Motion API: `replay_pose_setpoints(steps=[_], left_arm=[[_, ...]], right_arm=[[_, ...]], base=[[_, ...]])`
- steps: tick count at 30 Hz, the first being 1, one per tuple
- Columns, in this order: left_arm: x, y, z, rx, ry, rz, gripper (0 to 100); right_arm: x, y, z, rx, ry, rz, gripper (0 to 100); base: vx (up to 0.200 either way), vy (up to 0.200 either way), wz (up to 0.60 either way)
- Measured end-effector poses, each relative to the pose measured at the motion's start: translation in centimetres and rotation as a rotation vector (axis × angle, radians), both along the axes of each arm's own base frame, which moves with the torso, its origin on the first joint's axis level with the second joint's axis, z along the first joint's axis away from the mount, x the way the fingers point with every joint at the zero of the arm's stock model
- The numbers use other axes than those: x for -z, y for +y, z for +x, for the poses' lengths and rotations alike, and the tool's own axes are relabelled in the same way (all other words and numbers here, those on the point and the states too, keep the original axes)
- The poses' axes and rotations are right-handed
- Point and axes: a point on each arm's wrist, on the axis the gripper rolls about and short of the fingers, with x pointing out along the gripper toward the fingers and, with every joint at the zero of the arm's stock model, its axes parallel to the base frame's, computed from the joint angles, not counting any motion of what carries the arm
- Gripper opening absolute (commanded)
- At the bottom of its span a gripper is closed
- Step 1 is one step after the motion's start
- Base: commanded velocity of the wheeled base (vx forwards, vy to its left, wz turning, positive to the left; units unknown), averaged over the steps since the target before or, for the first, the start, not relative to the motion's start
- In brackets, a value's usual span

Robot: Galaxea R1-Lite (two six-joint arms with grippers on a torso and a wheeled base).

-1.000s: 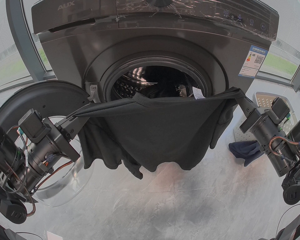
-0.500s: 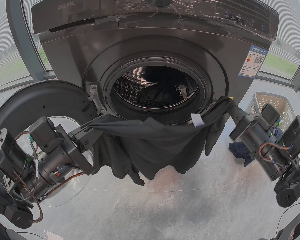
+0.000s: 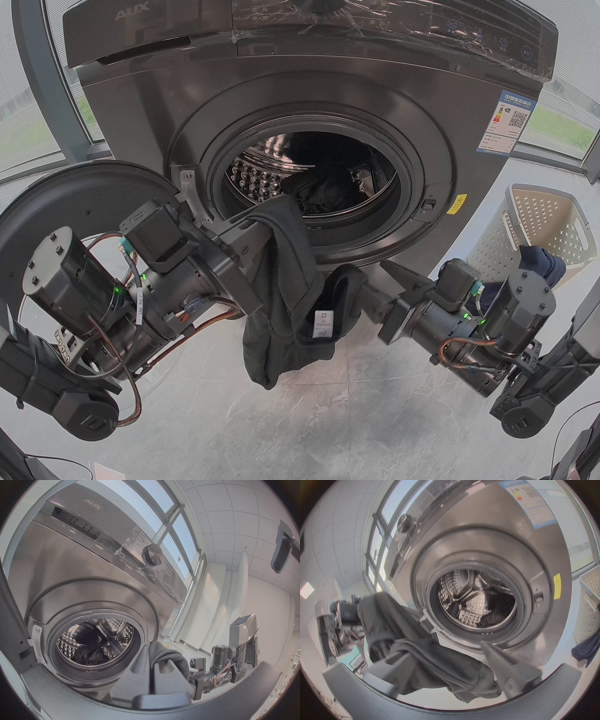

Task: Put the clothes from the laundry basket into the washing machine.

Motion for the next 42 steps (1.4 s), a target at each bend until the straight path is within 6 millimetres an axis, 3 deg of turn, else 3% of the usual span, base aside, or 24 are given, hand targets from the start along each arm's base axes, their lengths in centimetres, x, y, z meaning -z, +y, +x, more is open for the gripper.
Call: replay_pose_setpoints(steps=[8,18,33,42], left_arm=[[-0.3,-0.5,0.5,0.006,-0.014,-0.009,0],[-1.1,-0.3,0.2,0.008,-0.038,-0.026,0],[-1.7,0.0,-0.3,0.022,-0.048,-0.048,0],[-2.0,0.0,-0.3,0.03,-0.056,-0.057,0]], right_arm=[[4.4,1.0,1.4,-0.021,0.085,-0.128,100],[8.1,3.5,4.2,-0.056,0.096,-0.196,100],[9.5,6.6,7.8,-0.052,0.028,-0.158,100],[10.9,6.7,9.9,-0.018,0.012,-0.163,100]], base=[[0.0,0.0,0.0],[0.0,0.0,0.0],[0.0,0.0,0.0],[0.0,0.0,0.0]])
